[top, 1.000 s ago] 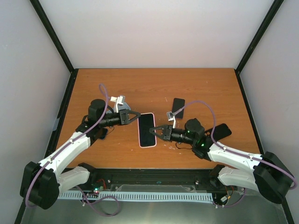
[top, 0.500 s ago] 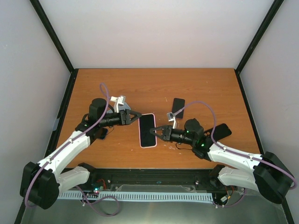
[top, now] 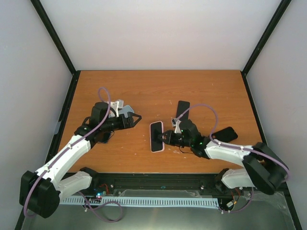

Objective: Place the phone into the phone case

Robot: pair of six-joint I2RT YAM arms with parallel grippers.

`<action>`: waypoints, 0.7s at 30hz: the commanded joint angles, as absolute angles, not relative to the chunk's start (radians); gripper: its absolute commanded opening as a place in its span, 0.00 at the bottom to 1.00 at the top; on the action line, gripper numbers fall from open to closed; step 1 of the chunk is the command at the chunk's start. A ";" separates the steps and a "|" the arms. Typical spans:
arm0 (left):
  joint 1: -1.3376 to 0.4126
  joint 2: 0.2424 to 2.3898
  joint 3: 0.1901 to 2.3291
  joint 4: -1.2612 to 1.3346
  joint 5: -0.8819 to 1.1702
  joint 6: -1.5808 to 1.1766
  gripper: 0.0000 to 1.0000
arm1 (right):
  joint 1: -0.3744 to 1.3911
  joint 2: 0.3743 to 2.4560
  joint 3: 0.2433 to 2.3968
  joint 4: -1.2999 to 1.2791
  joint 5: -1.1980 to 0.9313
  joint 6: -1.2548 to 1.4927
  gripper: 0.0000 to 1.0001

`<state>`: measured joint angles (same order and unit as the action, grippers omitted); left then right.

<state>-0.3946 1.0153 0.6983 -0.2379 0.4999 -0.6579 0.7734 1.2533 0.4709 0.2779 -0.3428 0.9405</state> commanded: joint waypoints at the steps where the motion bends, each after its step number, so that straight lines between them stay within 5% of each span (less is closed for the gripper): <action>1: -0.394 0.998 0.728 -0.331 0.366 -0.639 0.99 | 0.740 1.376 0.522 0.362 -0.341 0.880 0.11; 10: -0.382 1.060 0.716 -0.367 0.324 -0.666 0.99 | 0.661 1.568 0.492 0.528 -0.420 0.930 0.13; 21: -0.367 1.154 0.707 -0.345 0.232 -0.745 1.00 | 0.643 1.549 0.464 0.434 -0.375 0.918 0.33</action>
<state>-0.3767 1.1389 0.6983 -0.3576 0.2924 -0.6930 0.6533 1.5772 0.4652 0.4538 -0.3996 0.9386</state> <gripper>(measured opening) 0.995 0.289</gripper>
